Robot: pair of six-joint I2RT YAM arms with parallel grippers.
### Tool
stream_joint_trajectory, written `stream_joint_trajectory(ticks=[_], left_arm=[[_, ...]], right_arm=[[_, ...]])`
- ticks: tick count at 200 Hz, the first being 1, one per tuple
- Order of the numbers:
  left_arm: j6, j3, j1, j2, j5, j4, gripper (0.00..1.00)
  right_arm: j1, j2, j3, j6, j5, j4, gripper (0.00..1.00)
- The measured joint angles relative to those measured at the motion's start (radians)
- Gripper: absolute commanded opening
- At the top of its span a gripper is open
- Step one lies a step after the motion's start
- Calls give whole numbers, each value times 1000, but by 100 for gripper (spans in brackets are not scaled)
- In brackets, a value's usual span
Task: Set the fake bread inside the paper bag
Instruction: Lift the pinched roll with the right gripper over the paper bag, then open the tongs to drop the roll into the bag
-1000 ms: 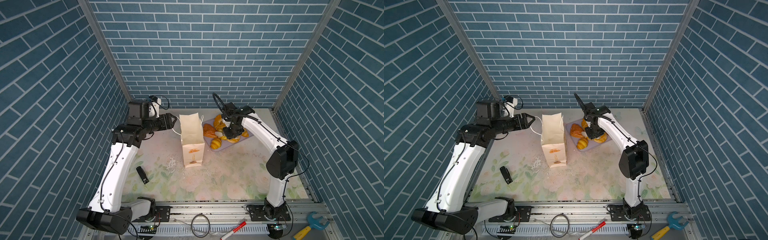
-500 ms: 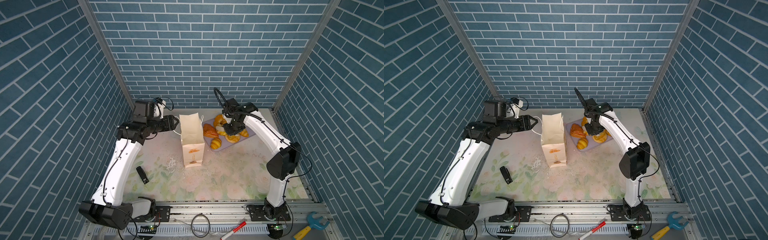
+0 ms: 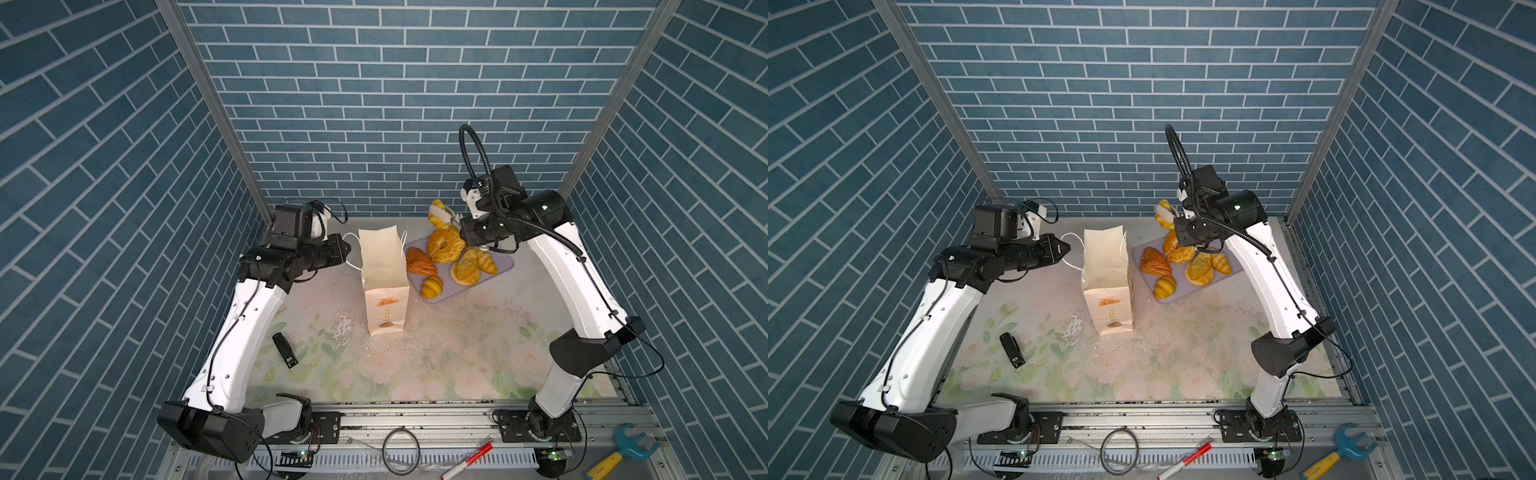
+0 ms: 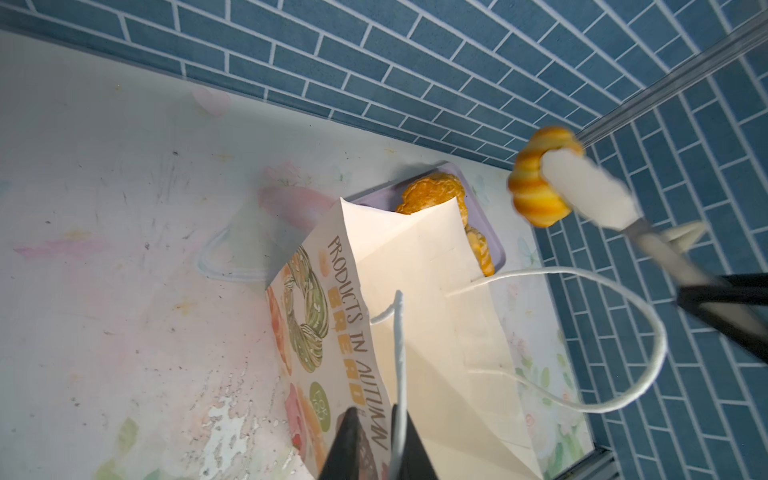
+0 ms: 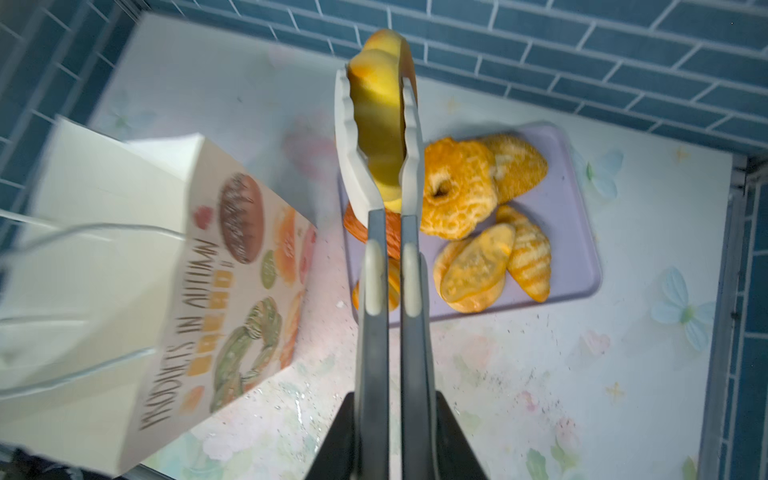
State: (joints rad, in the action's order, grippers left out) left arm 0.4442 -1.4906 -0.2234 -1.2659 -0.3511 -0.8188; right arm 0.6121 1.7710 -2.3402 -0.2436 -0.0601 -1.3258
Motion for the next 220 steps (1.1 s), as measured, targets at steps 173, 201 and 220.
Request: stream_joint_trajectory(ticks=[173,201,220], left_arm=[[187,225,0,184,63,189,0],[186,225,0,185,68,188,0],[184,225,0,185,74,187,0]], right_arm=[[390,108,-228,96,37,-51,17],[391,124,-185,96,-16,-61,20],[391,127,-158,96,-37,-63,22]])
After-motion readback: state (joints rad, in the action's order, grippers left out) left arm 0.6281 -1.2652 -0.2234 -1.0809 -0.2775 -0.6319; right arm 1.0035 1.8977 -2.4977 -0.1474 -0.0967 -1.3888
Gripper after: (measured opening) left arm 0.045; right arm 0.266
